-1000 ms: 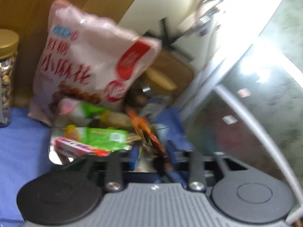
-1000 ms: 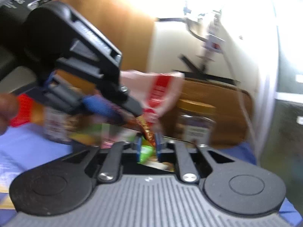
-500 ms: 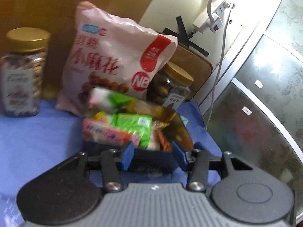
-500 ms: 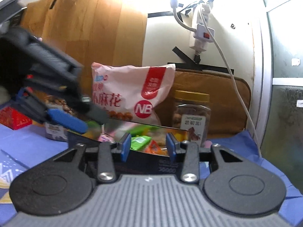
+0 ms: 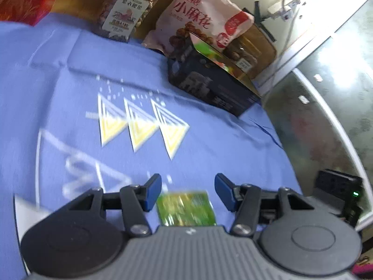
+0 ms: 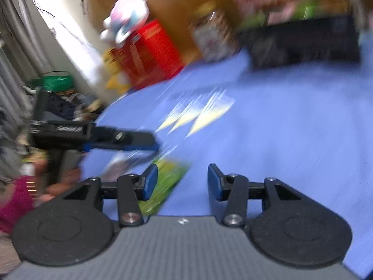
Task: Organize snacks
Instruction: 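Grasp the green pickle packet with the right tool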
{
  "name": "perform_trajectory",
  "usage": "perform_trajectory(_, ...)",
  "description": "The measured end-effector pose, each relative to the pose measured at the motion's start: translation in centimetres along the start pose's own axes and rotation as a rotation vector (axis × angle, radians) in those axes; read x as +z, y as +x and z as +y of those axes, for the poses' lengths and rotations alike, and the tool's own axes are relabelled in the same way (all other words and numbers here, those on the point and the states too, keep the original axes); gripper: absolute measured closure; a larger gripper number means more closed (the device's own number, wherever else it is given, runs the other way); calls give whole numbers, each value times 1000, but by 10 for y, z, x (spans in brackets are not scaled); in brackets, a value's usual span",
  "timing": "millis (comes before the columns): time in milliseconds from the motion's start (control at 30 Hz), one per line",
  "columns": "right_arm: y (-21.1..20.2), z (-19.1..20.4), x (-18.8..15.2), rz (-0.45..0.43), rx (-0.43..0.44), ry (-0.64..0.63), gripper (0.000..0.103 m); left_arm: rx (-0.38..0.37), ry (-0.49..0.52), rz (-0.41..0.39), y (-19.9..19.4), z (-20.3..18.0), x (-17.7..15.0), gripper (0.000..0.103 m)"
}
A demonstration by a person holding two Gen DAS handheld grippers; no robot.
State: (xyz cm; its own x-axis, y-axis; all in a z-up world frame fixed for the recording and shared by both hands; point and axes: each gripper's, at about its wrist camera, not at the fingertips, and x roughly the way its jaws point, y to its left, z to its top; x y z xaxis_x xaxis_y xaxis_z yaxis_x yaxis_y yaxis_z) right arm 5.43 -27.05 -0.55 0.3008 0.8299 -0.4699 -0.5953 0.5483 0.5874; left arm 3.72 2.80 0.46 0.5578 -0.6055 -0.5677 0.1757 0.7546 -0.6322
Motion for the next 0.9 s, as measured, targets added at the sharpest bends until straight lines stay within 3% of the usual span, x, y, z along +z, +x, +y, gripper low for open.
perform_trajectory(100,-3,3,-10,56,60,90,53,-19,21,11,-8,-4,-17,51)
perform_trajectory(233,-3,7,-15,56,47,129,55,25,66,-4,-11,-9,-34,55)
perform_trajectory(400,11,16,-12,40,39,124,55,5,-42,-25,-17,12,-37,76)
perform_trajectory(533,25,20,-11,37,58,109,55,-14,-63,-34,-19,19,-39,78)
perform_trajectory(600,30,23,-12,39,55,100,74,-12,-56,-35,-19,18,-40,78)
perform_trajectory(633,32,23,-13,47,53,105,73,-12,-57,-36,-19,18,-40,77)
perform_trajectory(733,29,20,-14,25,63,119,75,-49,-80,-41,-23,21,-37,57)
perform_trajectory(800,23,11,-14,-5,88,171,79,-70,-93,-67,-29,21,-36,36)
perform_trajectory(900,12,-10,-11,-59,152,285,85,-107,-132,-86,-31,23,-33,25)
